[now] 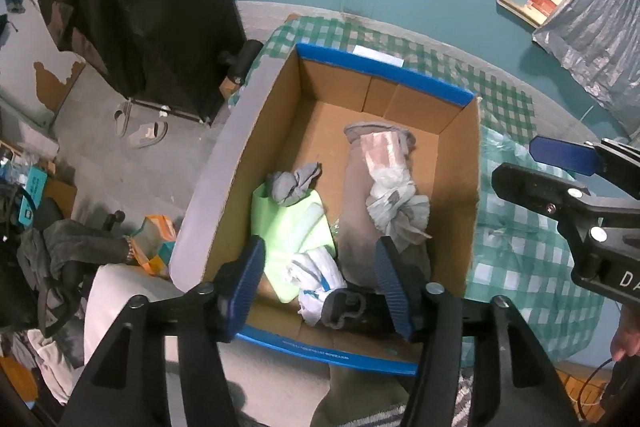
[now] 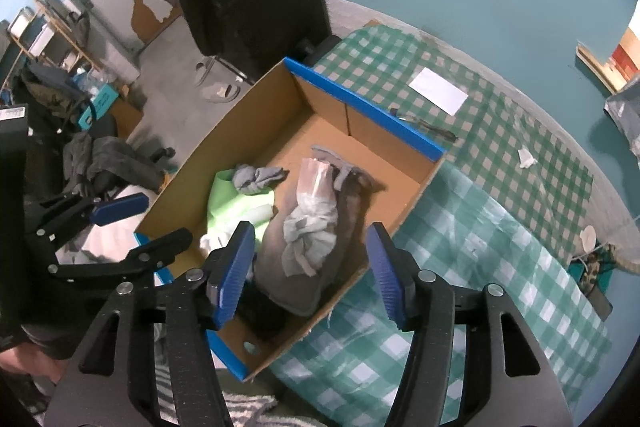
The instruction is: Organize soft objects
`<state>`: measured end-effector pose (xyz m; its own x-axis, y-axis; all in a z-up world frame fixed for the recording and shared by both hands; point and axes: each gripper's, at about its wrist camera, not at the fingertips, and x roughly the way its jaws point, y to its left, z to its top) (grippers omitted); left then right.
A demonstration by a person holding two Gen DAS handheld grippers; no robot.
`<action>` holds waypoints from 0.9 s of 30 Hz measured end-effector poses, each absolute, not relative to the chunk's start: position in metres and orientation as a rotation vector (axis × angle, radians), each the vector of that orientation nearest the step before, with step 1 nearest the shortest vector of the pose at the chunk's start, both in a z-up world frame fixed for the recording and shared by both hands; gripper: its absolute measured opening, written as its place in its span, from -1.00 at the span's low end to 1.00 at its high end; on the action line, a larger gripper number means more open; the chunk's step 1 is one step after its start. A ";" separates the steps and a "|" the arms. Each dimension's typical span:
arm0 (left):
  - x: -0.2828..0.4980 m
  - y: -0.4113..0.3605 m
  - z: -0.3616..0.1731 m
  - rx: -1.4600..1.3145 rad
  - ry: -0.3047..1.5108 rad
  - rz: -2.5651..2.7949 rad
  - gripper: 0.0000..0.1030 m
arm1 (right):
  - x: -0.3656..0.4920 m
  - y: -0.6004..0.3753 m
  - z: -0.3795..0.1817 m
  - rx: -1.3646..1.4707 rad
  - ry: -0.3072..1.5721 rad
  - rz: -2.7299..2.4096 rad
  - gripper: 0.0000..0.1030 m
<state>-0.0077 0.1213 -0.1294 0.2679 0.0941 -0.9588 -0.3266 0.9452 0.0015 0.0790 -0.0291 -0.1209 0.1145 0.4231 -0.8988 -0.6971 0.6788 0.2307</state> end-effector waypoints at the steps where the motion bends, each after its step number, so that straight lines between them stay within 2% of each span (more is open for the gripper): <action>1: -0.008 0.121 -0.127 -0.213 1.266 0.286 0.25 | 0.079 -0.031 -0.119 -0.272 1.198 0.832 0.20; 9: -0.006 0.110 -0.100 -0.211 1.237 0.251 0.43 | 0.081 -0.052 -0.096 -0.237 1.172 0.786 0.40; 13: -0.005 0.102 -0.085 -0.215 1.226 0.234 0.44 | 0.081 -0.065 -0.080 -0.207 1.148 0.778 0.42; 16: -0.006 0.094 -0.073 -0.224 1.207 0.215 0.55 | 0.081 -0.073 -0.071 -0.200 1.130 0.765 0.43; 27: -0.006 0.070 -0.045 -0.220 1.137 0.163 0.58 | 0.076 -0.108 -0.038 -0.185 1.060 0.671 0.44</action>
<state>-0.0065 0.0704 -0.0449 0.4125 0.0169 -0.9108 -0.2396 0.9666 -0.0906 0.0759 -0.1075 -0.0380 0.3128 0.4194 -0.8522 -0.5906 0.7886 0.1713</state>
